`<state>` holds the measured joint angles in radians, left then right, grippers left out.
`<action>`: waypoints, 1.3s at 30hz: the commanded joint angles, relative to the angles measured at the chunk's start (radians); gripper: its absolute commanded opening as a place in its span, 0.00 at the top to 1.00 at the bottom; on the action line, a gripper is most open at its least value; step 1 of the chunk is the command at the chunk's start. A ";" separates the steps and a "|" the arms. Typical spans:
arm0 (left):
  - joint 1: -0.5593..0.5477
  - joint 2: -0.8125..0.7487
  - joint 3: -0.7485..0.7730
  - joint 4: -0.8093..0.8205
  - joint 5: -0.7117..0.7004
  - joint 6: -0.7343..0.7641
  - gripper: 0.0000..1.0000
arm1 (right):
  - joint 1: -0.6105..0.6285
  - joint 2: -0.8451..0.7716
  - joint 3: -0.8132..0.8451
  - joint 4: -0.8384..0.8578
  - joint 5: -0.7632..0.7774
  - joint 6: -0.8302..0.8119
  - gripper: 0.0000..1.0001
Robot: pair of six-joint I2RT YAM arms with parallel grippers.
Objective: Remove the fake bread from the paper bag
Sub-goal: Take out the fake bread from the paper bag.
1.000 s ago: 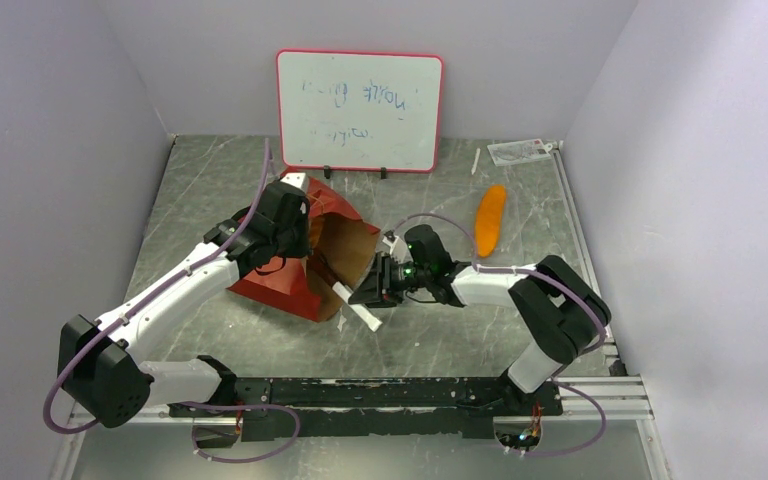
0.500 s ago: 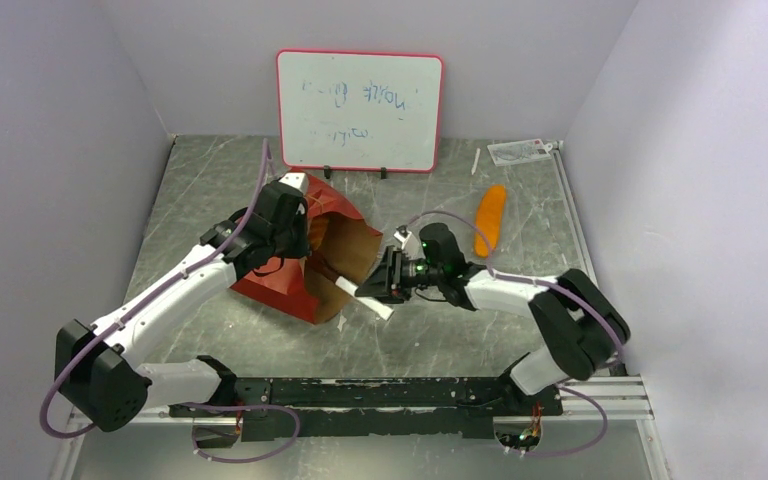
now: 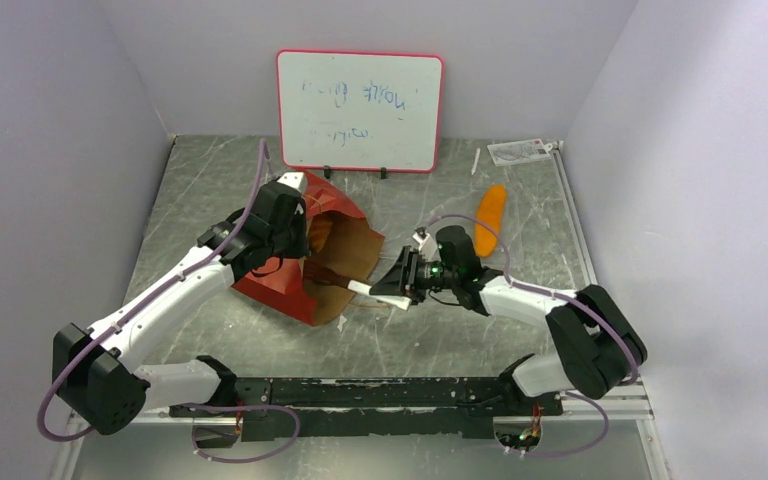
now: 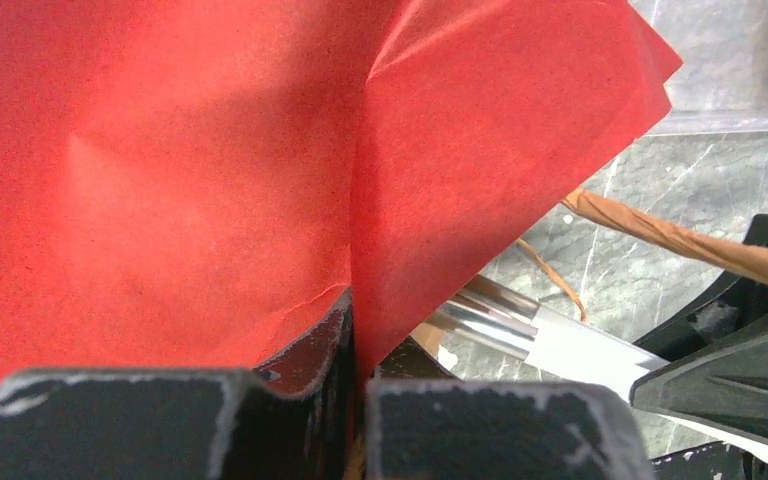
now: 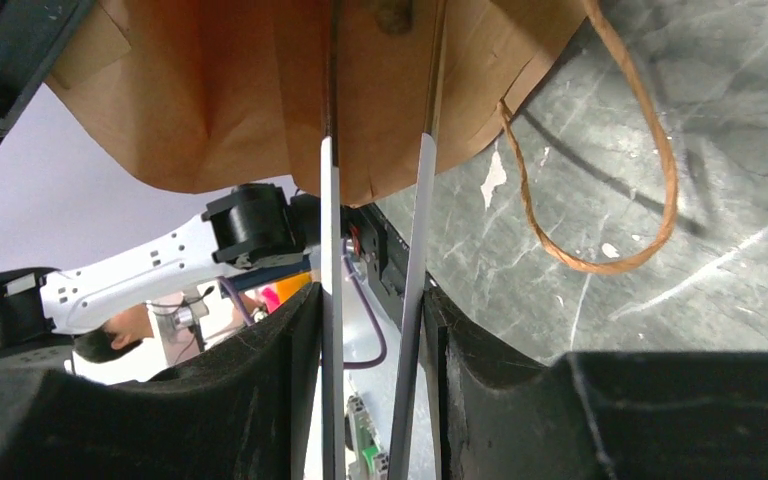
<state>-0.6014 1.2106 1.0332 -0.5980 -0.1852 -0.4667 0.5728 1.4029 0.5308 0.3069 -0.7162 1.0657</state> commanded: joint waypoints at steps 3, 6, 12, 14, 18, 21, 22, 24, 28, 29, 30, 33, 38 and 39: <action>-0.009 -0.002 0.034 -0.002 0.024 0.004 0.93 | -0.033 -0.114 0.023 -0.093 0.090 -0.045 0.58; -0.009 0.009 0.037 -0.002 0.029 -0.001 0.93 | -0.051 -0.138 0.029 -0.118 0.125 -0.052 0.58; -0.009 0.023 0.043 0.000 0.050 -0.008 0.93 | -0.075 -0.078 0.043 -0.076 0.150 -0.037 0.58; -0.008 0.025 0.044 0.002 0.053 -0.010 0.93 | -0.075 -0.040 0.058 -0.056 0.157 -0.033 0.58; -0.009 0.035 0.054 0.003 0.063 -0.006 0.92 | -0.076 0.037 0.081 0.000 0.166 -0.010 0.58; -0.009 0.049 0.064 -0.002 0.067 -0.002 0.93 | -0.075 0.085 0.094 0.054 0.177 0.020 0.58; -0.009 0.053 0.066 -0.002 0.068 0.000 0.92 | -0.075 0.099 0.097 0.065 0.182 0.028 0.58; -0.008 0.058 0.068 -0.001 0.074 0.003 0.92 | -0.075 0.125 0.106 0.085 0.189 0.042 0.58; -0.009 0.073 0.077 0.000 0.085 0.009 0.92 | -0.075 0.178 0.116 0.143 0.192 0.078 0.57; -0.009 0.077 0.080 -0.001 0.087 0.011 0.92 | -0.074 0.189 0.118 0.160 0.190 0.086 0.57; -0.009 0.081 0.083 -0.003 0.089 0.012 0.93 | -0.072 0.201 0.121 0.173 0.188 0.094 0.57; -0.008 0.093 0.097 -0.011 0.095 0.015 0.93 | -0.062 0.237 0.142 0.193 0.182 0.103 0.56; -0.009 0.101 0.110 -0.017 0.105 0.017 0.92 | -0.033 0.292 0.176 0.217 0.181 0.115 0.56; -0.009 0.099 0.110 -0.019 0.106 0.017 0.93 | -0.025 0.301 0.181 0.223 0.178 0.118 0.56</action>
<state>-0.6033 1.3094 1.1000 -0.6182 -0.1322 -0.4587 0.5236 1.6695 0.6724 0.4679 -0.5488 1.1603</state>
